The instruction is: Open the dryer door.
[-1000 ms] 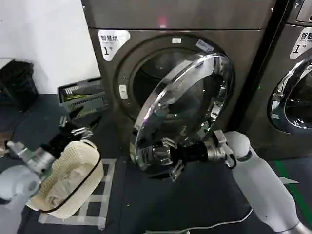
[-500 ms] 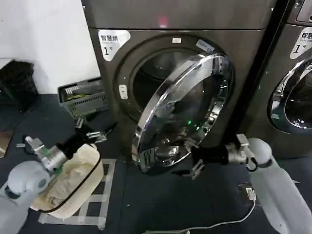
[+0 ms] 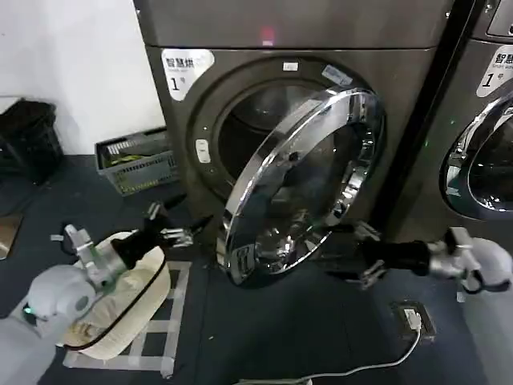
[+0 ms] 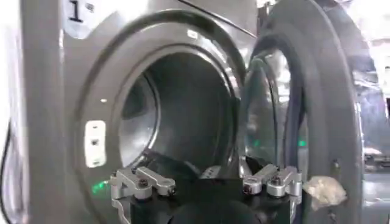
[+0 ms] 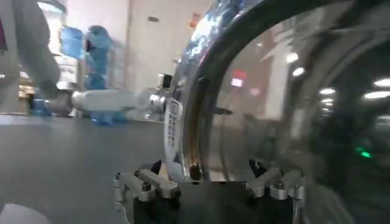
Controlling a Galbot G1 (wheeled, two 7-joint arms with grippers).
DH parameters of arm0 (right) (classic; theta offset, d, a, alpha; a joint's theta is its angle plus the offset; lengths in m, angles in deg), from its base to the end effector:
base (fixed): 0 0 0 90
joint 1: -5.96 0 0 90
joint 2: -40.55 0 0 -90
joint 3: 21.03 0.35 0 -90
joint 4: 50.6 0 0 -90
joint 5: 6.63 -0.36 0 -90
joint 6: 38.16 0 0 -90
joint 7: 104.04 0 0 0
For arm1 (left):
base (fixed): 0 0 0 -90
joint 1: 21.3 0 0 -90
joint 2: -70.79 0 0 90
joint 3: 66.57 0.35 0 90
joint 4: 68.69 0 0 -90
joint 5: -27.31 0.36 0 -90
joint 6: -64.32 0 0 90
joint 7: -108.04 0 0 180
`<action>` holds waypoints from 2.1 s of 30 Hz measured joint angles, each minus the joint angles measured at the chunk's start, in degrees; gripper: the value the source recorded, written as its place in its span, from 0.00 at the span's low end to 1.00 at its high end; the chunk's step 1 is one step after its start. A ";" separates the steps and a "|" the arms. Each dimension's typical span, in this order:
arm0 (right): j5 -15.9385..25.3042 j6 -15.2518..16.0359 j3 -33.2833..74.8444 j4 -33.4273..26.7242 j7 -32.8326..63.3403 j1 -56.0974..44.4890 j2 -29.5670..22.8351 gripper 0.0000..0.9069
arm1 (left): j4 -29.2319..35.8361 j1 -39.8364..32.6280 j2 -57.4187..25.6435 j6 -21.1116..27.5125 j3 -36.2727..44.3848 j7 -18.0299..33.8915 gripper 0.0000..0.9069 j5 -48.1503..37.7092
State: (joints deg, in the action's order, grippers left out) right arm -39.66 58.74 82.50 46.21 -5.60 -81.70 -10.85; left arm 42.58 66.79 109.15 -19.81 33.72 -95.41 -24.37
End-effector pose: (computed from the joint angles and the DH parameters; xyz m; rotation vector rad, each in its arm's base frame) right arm 0.3549 -0.2571 -0.1736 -1.8538 2.4572 -0.2730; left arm 0.3360 0.1349 -0.1720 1.2303 2.8657 -0.0033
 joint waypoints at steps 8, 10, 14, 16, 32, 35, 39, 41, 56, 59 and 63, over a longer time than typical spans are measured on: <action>-0.13 -0.38 8.30 0.61 2.57 -5.47 1.28 1.00 | 0.87 -2.20 -0.69 0.01 3.94 -1.67 1.00 -1.36; -0.15 -0.37 10.26 0.69 3.99 -6.47 1.32 1.00 | 1.33 -2.24 -1.16 -0.01 4.61 -2.83 1.00 -1.59; -0.14 -0.36 13.05 1.20 6.41 -8.25 1.76 1.00 | 2.40 -2.10 -1.92 0.28 5.40 -4.62 1.00 -2.59; -0.21 -0.32 14.07 1.42 7.72 -9.03 1.76 1.00 | 2.91 -1.94 -2.20 0.39 5.63 -5.27 1.00 -3.01; -3.63 0.11 22.44 2.30 10.23 -12.14 0.34 1.00 | 8.23 -1.79 -4.18 1.57 8.85 -7.43 1.00 -6.35; -3.84 0.16 25.31 2.57 11.04 -12.96 0.26 1.00 | 8.76 -2.91 -4.48 1.40 10.79 -7.12 1.00 -6.41; -3.97 0.24 28.68 3.52 11.40 -14.13 -0.21 1.00 | 8.52 -4.64 -4.25 1.11 13.59 -6.19 1.00 -6.69; -3.95 0.25 30.01 4.08 11.32 -14.60 -0.45 1.00 | 8.09 -5.83 -4.16 1.02 15.09 -6.42 1.00 -7.52; -7.48 3.61 38.69 3.31 16.24 -16.13 -0.52 1.00 | 5.39 -23.24 -2.51 -0.96 34.84 -9.29 1.00 -9.96; -8.28 4.92 41.32 2.27 18.91 -16.70 -0.51 1.00 | 5.35 -26.03 -1.87 -1.46 38.25 -10.06 1.00 -10.76; -11.37 6.95 44.71 1.49 24.04 -17.44 -0.58 1.00 | 5.36 -29.69 -1.05 -1.76 42.19 -10.65 1.00 -11.51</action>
State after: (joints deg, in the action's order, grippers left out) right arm -51.03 65.69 127.21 47.70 18.45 -99.14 -11.44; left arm 47.94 37.10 108.10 -21.56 75.92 -106.06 -35.88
